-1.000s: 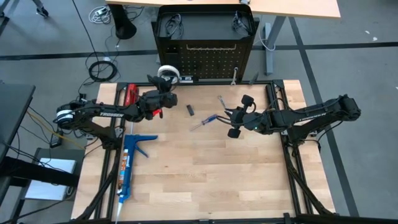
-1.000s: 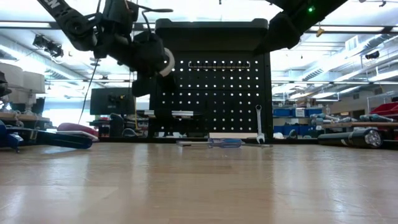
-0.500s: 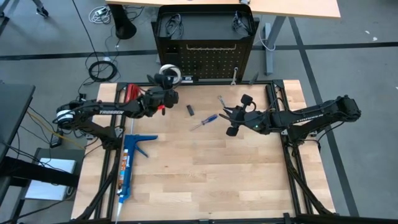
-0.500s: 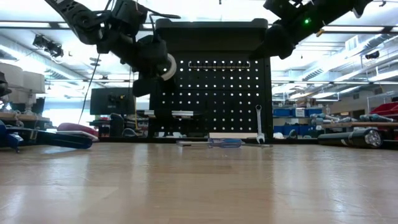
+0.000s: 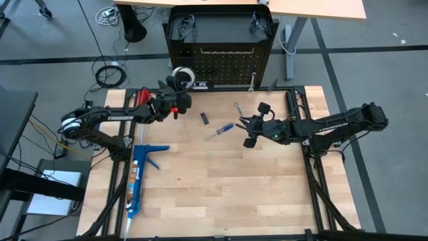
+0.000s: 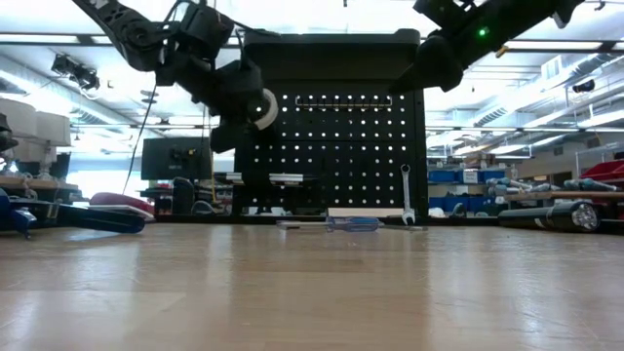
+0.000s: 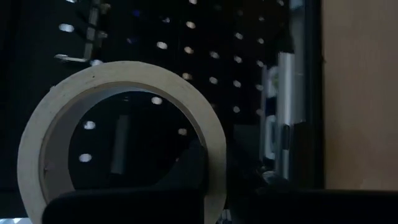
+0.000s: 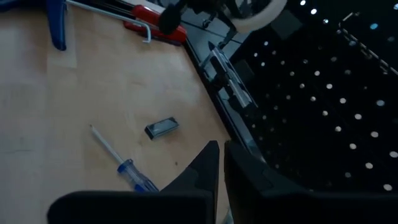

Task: Hang tools onto peg board
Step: Hang the tape onto the black pegboard

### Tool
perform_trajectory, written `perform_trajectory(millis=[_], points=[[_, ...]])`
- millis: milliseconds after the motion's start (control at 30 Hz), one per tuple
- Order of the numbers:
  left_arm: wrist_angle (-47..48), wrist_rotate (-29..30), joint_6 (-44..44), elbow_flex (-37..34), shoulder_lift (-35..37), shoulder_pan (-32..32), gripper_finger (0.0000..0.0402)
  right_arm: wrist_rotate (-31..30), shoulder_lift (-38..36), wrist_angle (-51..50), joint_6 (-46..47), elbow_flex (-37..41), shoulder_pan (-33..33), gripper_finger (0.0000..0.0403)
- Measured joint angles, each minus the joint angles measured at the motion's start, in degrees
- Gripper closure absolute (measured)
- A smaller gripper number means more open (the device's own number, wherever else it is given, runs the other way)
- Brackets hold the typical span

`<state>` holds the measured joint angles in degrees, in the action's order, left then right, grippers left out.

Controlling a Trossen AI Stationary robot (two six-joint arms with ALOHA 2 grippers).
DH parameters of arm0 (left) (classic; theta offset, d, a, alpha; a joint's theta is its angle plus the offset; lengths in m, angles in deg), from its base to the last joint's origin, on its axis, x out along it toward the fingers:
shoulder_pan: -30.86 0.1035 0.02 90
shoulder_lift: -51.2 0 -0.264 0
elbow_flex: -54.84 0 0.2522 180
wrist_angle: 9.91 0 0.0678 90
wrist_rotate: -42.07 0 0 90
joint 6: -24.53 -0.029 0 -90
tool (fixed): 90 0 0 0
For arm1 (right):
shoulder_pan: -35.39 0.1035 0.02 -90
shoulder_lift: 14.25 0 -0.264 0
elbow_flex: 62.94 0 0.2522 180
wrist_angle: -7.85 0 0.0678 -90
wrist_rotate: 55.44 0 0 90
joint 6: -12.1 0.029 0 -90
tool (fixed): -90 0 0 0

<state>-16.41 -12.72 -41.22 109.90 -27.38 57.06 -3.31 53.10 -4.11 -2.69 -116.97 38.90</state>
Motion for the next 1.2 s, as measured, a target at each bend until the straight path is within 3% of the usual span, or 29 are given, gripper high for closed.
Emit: perform_trajectory(millis=[600,1200], points=[[0.5,3.1,-2.8,5.8,-8.5,0.9,0.0375,0.1,0.0,0.3,-0.4,0.0,0.0,0.0376],[2.4,3.1,0.1,5.9,-8.8,1.6,0.0375,0.1,0.0,0.3,-0.4,0.0,0.0,0.038]])
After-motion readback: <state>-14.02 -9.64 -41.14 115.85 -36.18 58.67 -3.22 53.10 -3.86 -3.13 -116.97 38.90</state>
